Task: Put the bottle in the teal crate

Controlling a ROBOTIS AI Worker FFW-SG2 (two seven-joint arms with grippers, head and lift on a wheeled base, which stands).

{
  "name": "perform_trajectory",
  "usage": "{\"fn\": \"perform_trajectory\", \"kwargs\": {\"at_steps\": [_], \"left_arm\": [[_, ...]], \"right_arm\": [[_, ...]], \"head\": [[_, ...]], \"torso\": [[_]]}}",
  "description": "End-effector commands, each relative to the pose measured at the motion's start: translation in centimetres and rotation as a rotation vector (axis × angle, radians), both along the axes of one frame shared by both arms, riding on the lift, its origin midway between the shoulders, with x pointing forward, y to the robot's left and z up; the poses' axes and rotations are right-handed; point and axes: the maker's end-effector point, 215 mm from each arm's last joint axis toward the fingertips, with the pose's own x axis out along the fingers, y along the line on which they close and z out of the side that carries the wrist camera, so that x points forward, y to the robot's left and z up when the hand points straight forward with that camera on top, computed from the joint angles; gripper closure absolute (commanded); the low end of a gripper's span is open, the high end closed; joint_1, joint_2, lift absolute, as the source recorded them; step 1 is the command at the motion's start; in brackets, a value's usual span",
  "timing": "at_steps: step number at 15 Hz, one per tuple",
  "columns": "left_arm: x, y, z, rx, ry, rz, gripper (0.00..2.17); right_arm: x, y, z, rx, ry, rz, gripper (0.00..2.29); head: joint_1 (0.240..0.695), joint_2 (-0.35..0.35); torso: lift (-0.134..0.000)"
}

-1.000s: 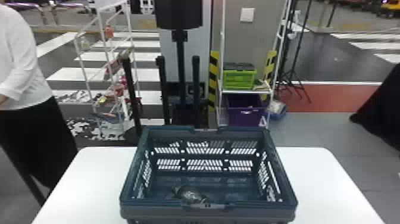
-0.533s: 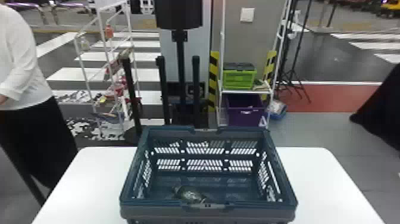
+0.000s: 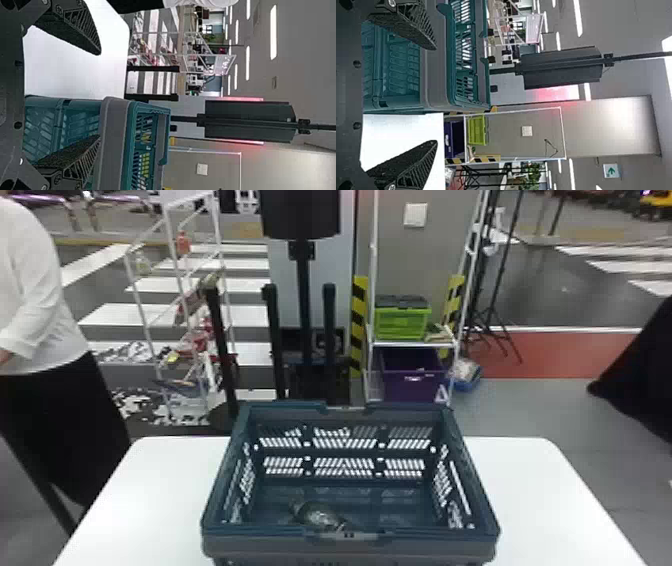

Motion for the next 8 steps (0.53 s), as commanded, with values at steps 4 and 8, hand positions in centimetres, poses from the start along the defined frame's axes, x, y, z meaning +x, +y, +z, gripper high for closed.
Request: {"fn": "perform_trajectory", "kwargs": {"at_steps": [4,8], "left_arm": [[-0.15,-0.05,-0.1,-0.001,0.002,-0.003,0.14],[-0.07,-0.06,0.02,-0.002,-0.001,-0.003,0.14]], "right_arm": [[-0.01,0.01,-0.06,0.0,0.002,0.001,0.05],[-0.04,-0.05,-0.21,-0.001,0.008,0.0,0.05]], "head": [[0.499,0.0],[0.499,0.0]], "torso": [[0.0],[0.0]]}}
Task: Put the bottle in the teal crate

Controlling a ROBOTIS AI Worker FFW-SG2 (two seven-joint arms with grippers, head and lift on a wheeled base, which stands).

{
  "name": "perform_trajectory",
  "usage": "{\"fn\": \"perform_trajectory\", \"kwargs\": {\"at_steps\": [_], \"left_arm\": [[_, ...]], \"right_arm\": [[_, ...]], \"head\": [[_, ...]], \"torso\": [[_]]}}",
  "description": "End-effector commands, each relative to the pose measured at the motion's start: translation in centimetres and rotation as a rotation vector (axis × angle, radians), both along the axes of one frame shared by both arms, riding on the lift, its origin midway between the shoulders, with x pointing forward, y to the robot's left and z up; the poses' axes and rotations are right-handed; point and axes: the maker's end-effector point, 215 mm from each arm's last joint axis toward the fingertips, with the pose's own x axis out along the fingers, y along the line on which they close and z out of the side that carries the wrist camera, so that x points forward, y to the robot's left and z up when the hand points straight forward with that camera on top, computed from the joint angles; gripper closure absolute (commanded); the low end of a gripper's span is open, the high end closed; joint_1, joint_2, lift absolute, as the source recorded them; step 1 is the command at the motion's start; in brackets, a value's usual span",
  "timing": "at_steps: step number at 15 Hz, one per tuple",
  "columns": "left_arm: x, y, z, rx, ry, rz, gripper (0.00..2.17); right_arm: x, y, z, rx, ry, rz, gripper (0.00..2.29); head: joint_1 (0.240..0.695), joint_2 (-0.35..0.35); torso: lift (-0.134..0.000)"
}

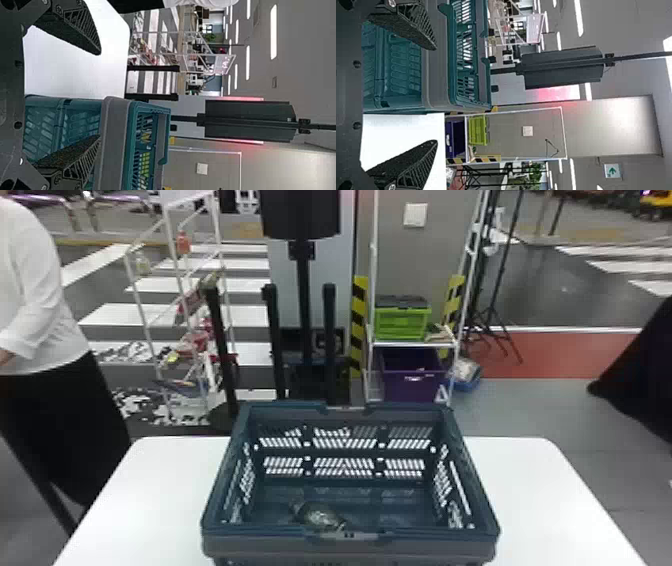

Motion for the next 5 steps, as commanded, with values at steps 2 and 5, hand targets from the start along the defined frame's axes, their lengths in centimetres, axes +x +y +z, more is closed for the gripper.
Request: {"fn": "perform_trajectory", "kwargs": {"at_steps": [2,5], "left_arm": [[0.02,-0.01,0.01,0.0,0.001,0.0,0.14],[0.05,-0.08,0.04,-0.001,0.0,-0.001,0.14]], "right_arm": [[0.01,-0.02,-0.15,-0.001,0.006,0.0,0.05],[0.02,-0.09,-0.15,-0.002,0.006,-0.001,0.05]], "head": [[0.499,0.0],[0.499,0.0]], "torso": [[0.0],[0.0]]}}
